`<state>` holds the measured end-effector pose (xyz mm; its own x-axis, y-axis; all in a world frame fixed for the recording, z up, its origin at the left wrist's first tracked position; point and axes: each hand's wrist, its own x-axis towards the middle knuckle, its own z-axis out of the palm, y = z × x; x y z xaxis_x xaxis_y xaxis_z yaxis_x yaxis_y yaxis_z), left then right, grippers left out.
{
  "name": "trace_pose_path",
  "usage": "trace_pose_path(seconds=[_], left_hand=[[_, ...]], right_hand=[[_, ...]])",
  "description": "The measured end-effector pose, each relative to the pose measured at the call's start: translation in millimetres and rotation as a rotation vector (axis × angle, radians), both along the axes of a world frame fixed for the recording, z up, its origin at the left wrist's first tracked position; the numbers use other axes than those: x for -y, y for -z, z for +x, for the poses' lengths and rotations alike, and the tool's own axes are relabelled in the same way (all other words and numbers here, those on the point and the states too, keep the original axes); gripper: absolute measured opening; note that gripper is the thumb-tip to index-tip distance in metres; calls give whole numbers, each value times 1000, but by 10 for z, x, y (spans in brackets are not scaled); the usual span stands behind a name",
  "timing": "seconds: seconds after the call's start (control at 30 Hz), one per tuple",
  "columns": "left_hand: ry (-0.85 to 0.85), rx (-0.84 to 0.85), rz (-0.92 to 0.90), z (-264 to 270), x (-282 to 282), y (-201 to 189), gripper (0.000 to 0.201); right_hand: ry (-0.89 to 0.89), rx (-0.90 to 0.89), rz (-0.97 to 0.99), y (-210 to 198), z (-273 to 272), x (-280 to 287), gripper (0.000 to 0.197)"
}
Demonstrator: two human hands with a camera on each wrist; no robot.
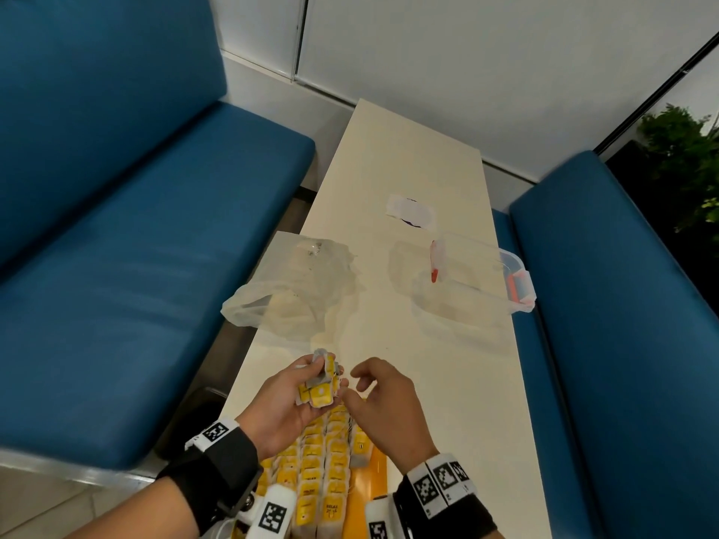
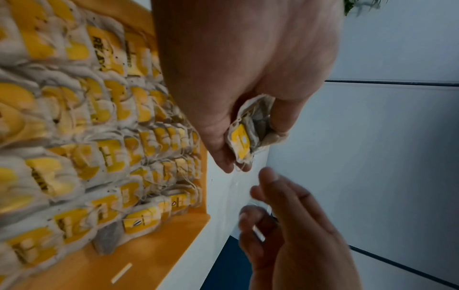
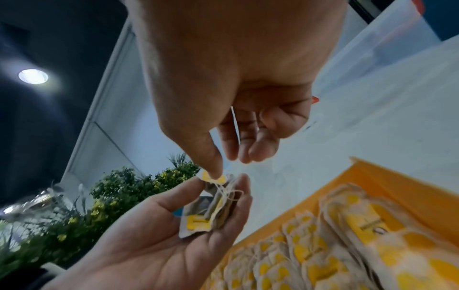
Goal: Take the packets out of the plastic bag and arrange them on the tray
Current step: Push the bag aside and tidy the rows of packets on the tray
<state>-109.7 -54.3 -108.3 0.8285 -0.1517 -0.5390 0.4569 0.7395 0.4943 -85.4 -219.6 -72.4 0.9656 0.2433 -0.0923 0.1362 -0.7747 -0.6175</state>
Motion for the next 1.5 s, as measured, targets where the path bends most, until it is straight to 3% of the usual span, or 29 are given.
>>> trace_pose_path(seconds=[0.13,0.3,0.47,0.8,0.9,1.03,1.17,1.3,1.5], left_hand=[[38,14,70,-8,36,13,33],[87,28,97,-4,59,5,34],[102,37,85,-5,9,14,32],[203,48,168,-18,-63,40,28],[226,66,192,-19,-68,34,24],[226,55,201,-19,-83,35,25],[203,42,195,-14,-117,35,27],[185,26,195,-8,-171,47,29],[190,23,203,-32,-207,56,28]], right_hand=[[-57,52,-34,-12,25,-93,37],[-95,124,-59,78,43,-111,18],[-42,201,-13,124,37,-90,21],[196,-181,426,-36,100,-63,15],[209,-201,475,-86,125,-71,7],[206,-175,416,-113,186,-71,11],[86,-62,250,-209,241,3,26],[-22,97,95,-408,279,106,10],[-37,-63,-32,-324,195,248,16]])
